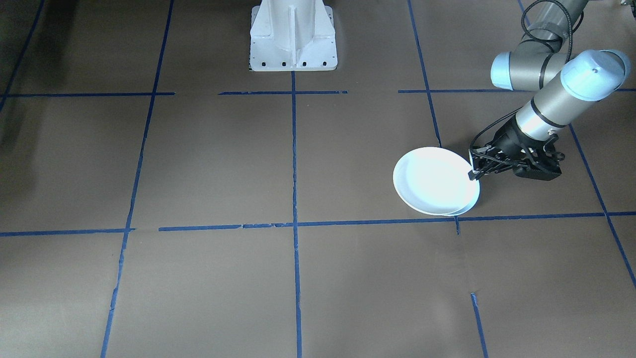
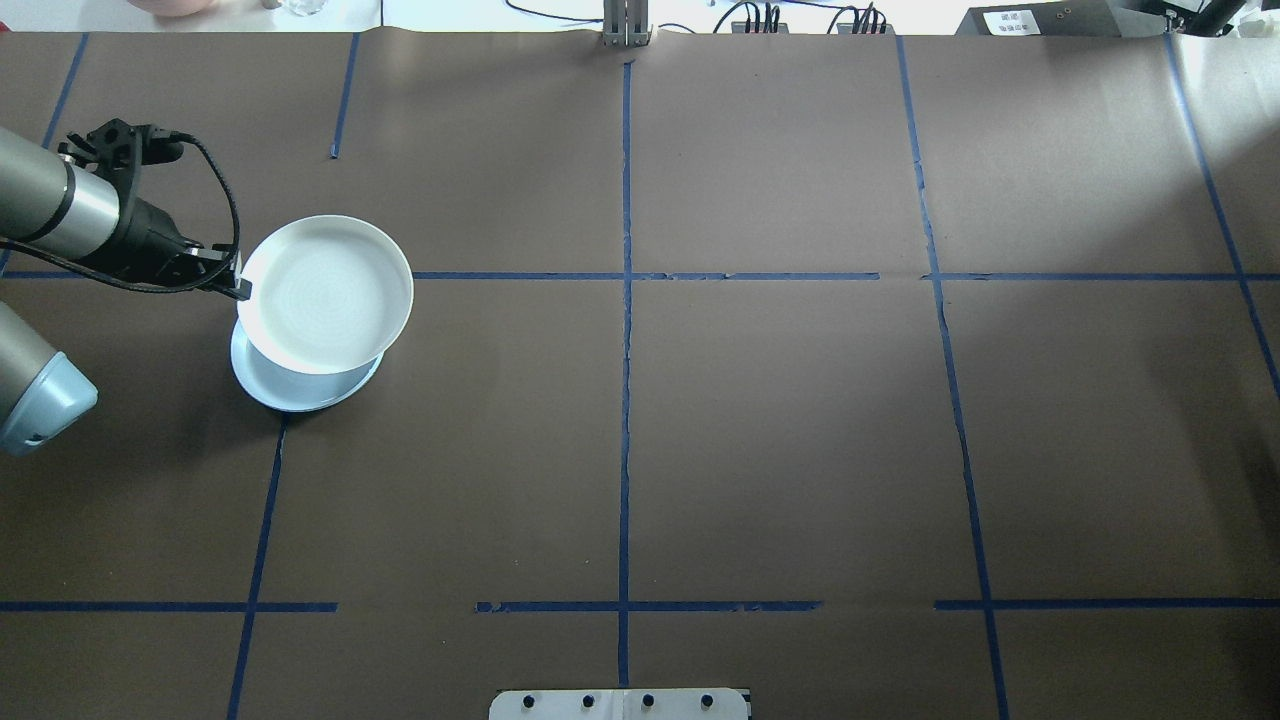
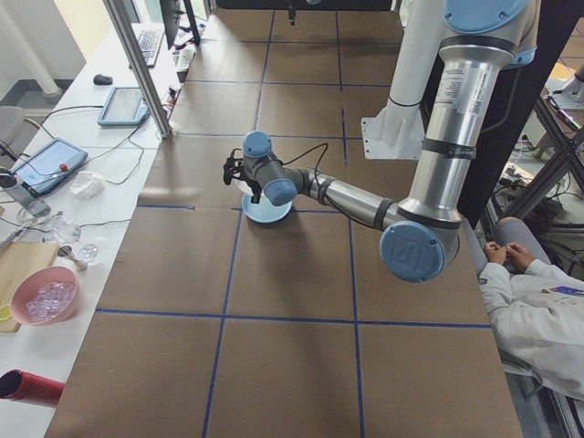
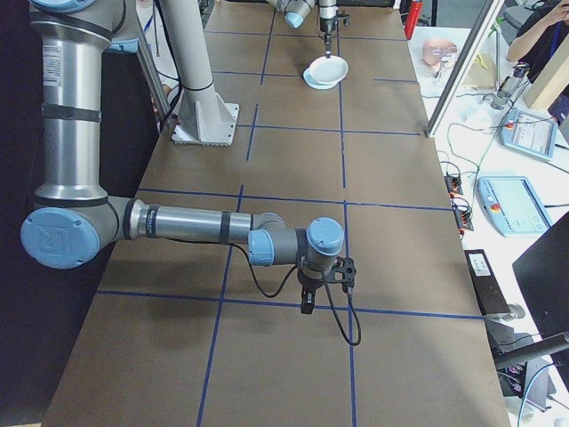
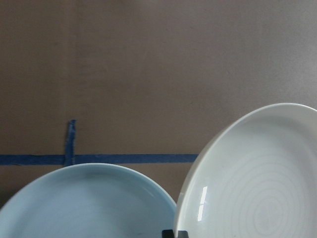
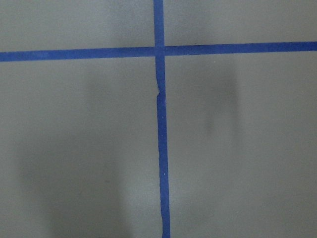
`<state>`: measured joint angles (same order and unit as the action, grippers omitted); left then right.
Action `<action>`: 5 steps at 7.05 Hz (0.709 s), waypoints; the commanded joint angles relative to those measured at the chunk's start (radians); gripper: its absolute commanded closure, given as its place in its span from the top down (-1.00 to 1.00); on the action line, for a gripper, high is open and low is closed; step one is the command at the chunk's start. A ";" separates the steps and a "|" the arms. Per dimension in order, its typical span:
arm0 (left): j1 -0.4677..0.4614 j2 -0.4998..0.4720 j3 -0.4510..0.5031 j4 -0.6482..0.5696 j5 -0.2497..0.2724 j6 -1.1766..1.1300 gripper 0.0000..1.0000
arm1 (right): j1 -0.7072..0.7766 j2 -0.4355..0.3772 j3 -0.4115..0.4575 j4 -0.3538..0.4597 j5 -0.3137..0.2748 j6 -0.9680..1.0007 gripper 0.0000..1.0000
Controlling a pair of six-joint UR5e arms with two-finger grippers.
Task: Stack plate in center
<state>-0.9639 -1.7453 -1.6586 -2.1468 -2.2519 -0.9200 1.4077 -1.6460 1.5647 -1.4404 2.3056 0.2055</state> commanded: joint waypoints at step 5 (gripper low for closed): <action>-0.009 0.043 0.031 0.001 -0.044 0.033 -1.00 | 0.000 0.000 0.000 0.000 0.000 0.000 1.00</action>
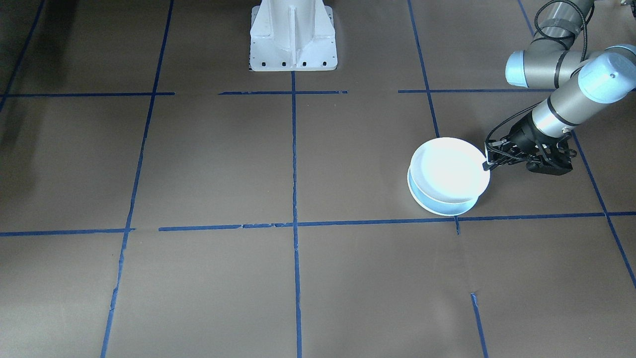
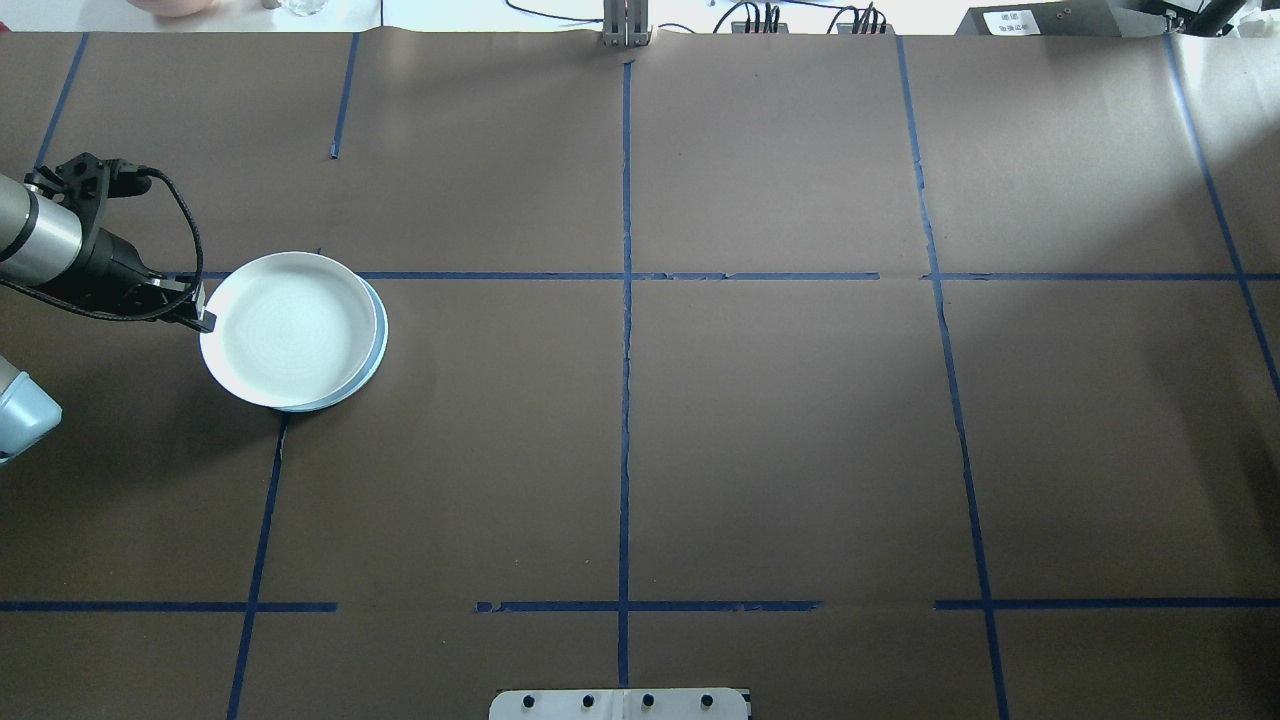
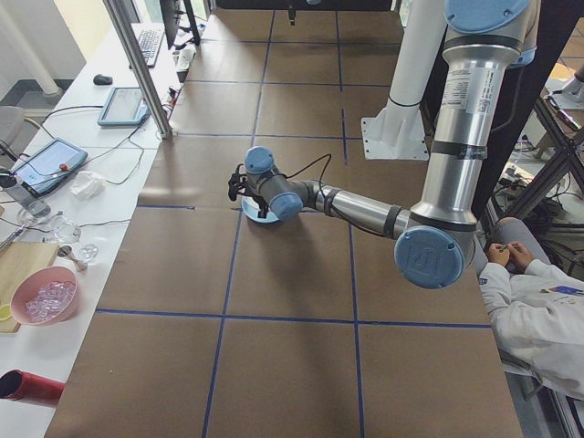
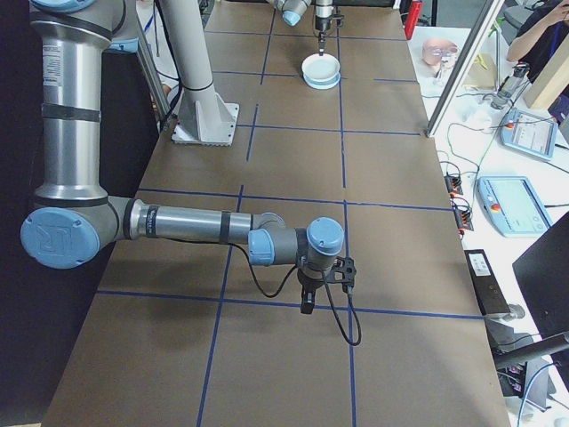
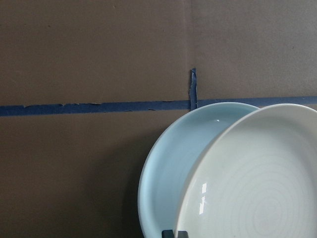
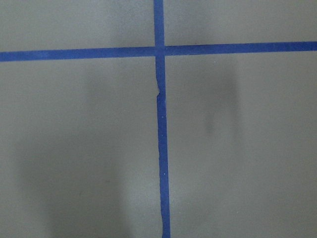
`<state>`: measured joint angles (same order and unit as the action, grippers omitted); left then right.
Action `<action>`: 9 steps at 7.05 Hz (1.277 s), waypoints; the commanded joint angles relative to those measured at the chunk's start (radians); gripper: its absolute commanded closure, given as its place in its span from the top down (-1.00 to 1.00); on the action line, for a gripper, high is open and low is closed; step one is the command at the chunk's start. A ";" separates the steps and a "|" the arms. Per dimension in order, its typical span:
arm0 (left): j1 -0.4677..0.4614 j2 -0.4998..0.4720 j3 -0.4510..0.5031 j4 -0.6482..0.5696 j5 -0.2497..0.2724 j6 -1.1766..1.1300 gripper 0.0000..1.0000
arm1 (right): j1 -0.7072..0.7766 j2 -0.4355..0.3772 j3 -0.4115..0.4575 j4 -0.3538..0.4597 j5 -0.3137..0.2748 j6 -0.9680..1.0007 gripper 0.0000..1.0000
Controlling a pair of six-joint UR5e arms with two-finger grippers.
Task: Stack plate in center
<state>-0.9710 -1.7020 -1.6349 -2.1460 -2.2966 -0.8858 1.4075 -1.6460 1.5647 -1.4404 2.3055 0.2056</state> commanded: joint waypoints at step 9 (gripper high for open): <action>-0.002 -0.038 0.050 -0.008 0.002 -0.002 -0.27 | 0.001 0.000 0.000 0.000 0.000 0.000 1.00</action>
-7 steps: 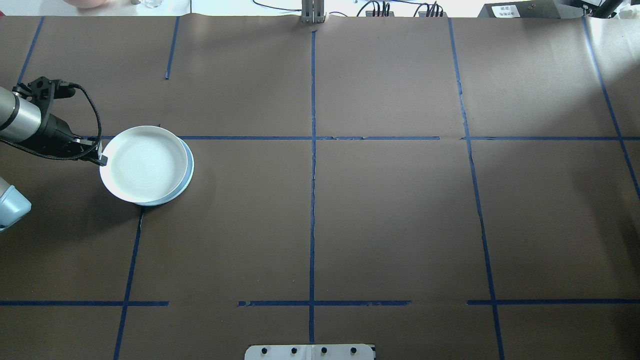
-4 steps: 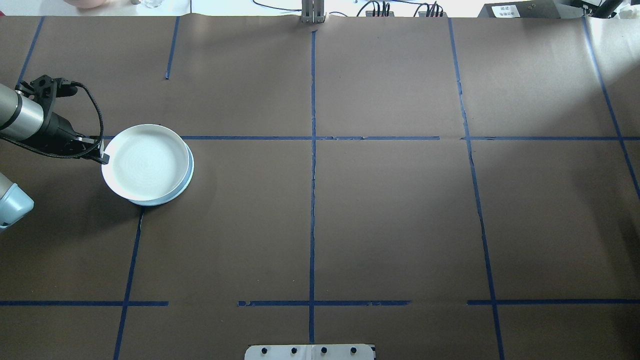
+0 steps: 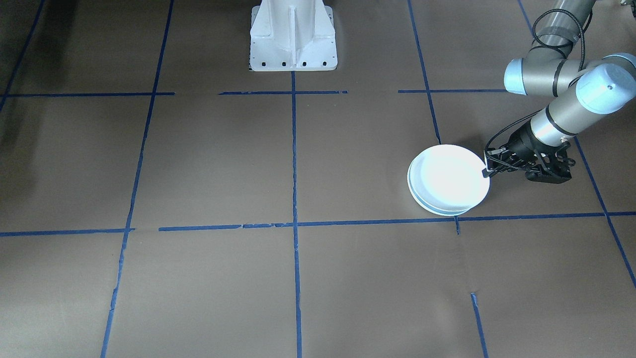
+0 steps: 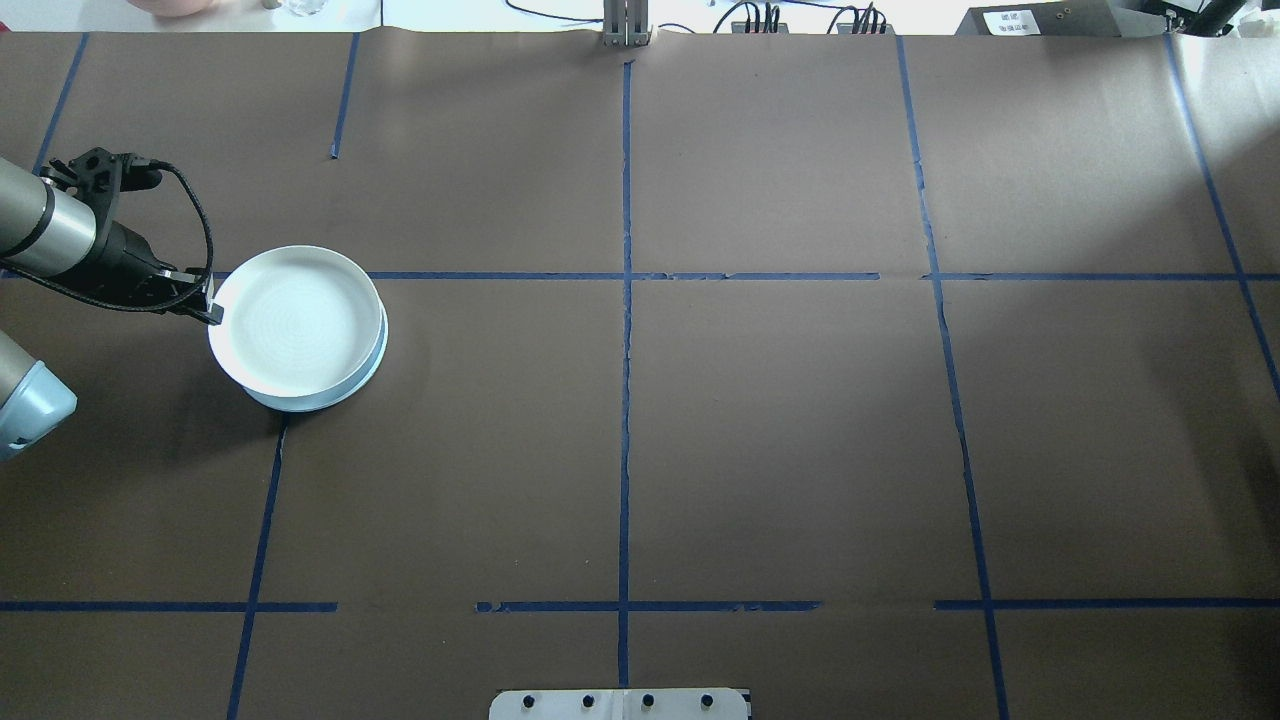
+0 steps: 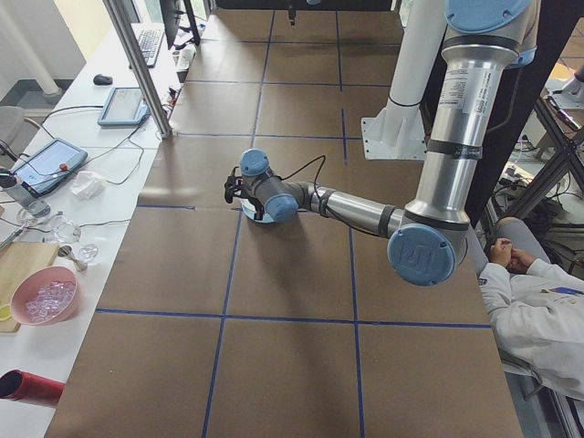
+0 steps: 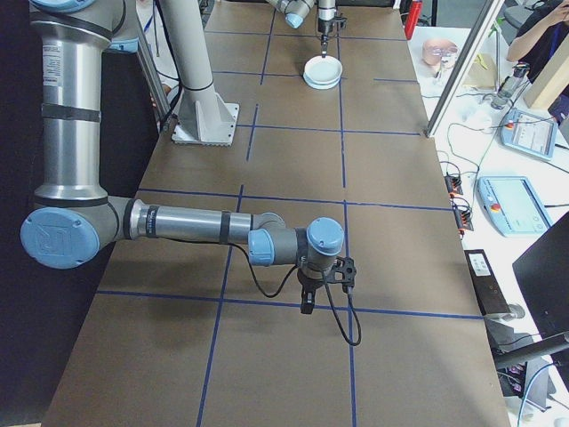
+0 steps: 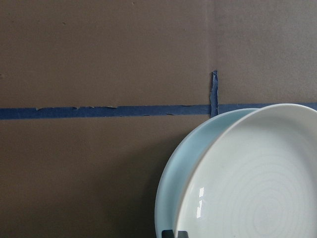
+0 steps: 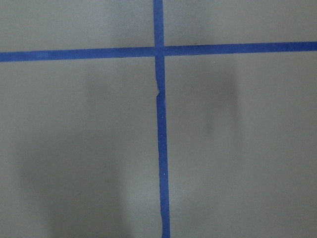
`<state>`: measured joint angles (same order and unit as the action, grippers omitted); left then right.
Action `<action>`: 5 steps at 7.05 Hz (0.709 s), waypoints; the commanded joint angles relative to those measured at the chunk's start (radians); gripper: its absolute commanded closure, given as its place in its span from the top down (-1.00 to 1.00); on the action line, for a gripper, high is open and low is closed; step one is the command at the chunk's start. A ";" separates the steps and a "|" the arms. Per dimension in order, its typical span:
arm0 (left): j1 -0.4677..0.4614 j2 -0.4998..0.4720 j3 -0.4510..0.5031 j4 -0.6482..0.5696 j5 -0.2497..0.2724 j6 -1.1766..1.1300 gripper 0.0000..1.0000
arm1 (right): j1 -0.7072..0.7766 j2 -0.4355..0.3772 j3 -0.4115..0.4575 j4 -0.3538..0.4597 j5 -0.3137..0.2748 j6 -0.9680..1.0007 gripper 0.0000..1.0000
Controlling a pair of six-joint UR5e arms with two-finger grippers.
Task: Stack plate in center
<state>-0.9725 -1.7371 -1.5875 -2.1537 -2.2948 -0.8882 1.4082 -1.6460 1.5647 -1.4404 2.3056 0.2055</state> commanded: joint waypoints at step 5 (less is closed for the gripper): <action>-0.076 0.007 0.003 0.014 0.000 0.128 0.55 | -0.001 0.000 0.000 0.000 0.000 0.000 1.00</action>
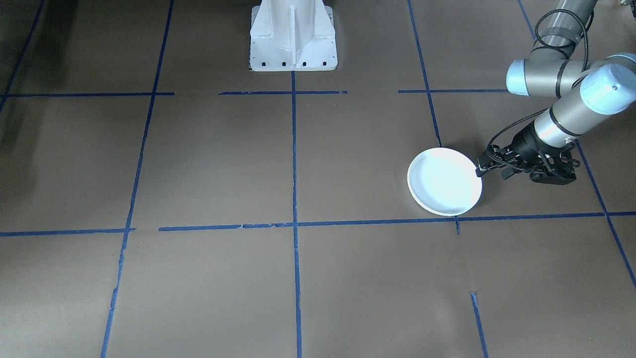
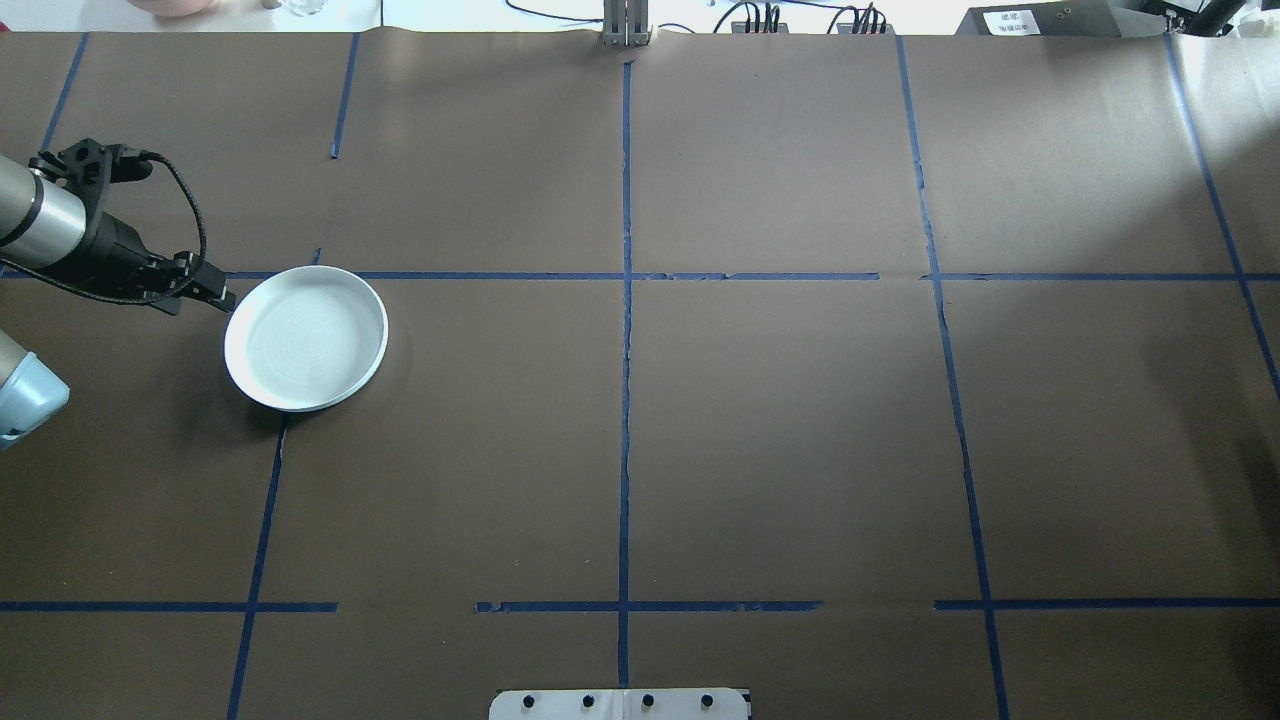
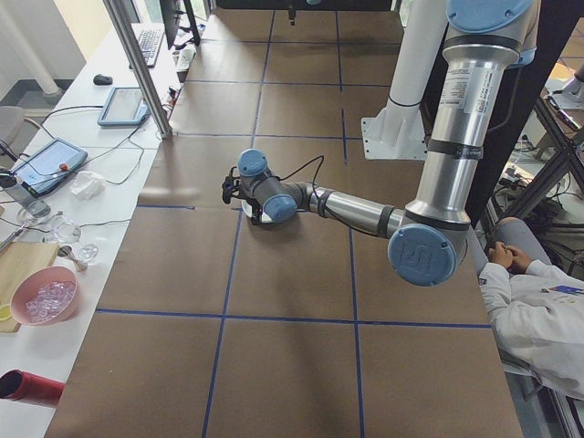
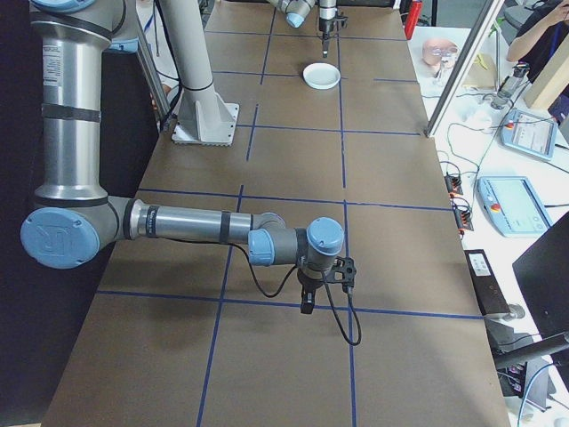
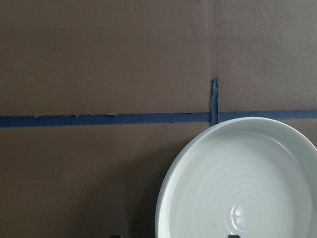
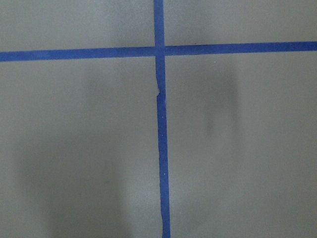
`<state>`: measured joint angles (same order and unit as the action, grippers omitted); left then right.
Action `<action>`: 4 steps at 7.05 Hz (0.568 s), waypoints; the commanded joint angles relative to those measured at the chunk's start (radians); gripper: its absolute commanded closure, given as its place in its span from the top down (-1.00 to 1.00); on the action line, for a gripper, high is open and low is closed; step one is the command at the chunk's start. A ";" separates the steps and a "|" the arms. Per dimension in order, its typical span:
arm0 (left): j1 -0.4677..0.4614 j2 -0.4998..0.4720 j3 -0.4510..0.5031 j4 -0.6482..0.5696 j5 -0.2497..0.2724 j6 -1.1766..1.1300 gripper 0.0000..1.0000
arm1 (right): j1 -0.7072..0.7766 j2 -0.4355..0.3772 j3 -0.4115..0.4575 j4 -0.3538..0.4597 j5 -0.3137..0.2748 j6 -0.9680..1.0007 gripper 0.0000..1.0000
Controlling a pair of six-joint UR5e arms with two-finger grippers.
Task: Stack plate in center
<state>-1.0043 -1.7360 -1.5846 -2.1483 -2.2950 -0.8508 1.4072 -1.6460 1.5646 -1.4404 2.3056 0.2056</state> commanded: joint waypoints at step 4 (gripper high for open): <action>-0.368 0.032 0.043 0.336 -0.006 0.730 1.00 | -0.001 0.000 0.000 0.000 0.000 0.000 1.00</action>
<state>-1.2746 -1.7179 -1.5554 -1.9151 -2.2995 -0.3083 1.4071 -1.6460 1.5646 -1.4404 2.3056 0.2056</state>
